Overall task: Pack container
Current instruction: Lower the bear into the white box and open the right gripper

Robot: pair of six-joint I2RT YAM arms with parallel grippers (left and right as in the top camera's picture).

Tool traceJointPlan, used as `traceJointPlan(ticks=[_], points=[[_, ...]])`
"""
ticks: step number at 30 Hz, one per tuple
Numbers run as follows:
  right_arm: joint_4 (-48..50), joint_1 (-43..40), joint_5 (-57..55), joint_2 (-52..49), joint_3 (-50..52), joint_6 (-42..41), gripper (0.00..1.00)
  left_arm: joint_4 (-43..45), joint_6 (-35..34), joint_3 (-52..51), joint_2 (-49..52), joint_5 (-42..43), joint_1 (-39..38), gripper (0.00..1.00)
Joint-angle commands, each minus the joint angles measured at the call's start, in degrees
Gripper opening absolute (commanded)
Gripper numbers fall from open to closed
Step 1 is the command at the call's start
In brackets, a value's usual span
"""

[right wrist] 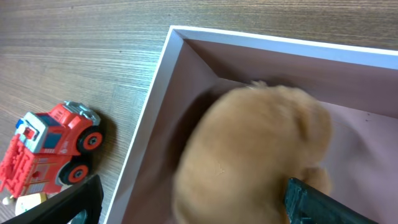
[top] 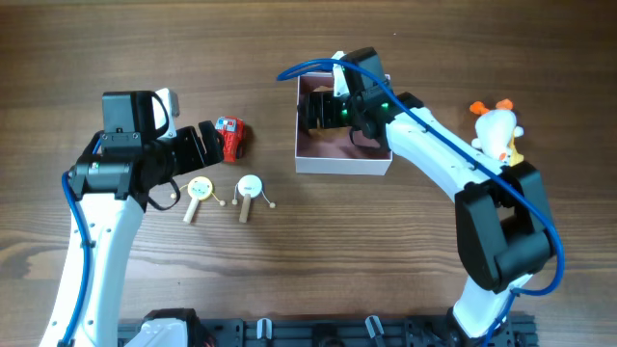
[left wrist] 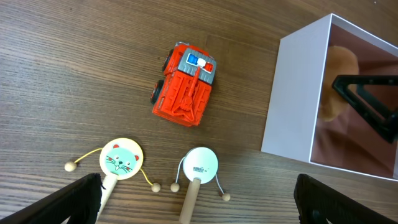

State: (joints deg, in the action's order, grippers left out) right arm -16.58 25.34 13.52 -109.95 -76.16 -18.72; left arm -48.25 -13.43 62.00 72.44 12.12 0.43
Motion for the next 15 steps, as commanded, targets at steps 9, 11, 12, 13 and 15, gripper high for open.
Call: traceJointPlan(ticks=[9, 11, 12, 13, 15], points=[[-11.23, -9.07, -11.23, 25.7, 0.0, 0.79, 0.92, -0.04, -0.52, 1.11, -0.04, 0.92, -0.33, 1.0], [-16.37, -13.05, -18.14, 28.22, 0.0, 1.25, 0.93, -0.04, -0.52, 1.11, -0.04, 0.92, -0.33, 1.0], [-19.12, -15.65, -21.51, 28.72, 0.0, 1.86, 0.95, -0.04, -0.5, 1.11, -0.04, 0.92, -0.33, 1.0], [-20.98, -17.88, -23.04, 28.7, 0.0, 2.25, 0.98, -0.04, -0.52, 1.11, -0.04, 0.92, -0.33, 1.0], [-24.26, -22.32, -24.11, 27.67, 0.17, 2.27, 0.99, -0.04, -0.5, 1.11, -0.04, 0.92, -0.33, 1.0]])
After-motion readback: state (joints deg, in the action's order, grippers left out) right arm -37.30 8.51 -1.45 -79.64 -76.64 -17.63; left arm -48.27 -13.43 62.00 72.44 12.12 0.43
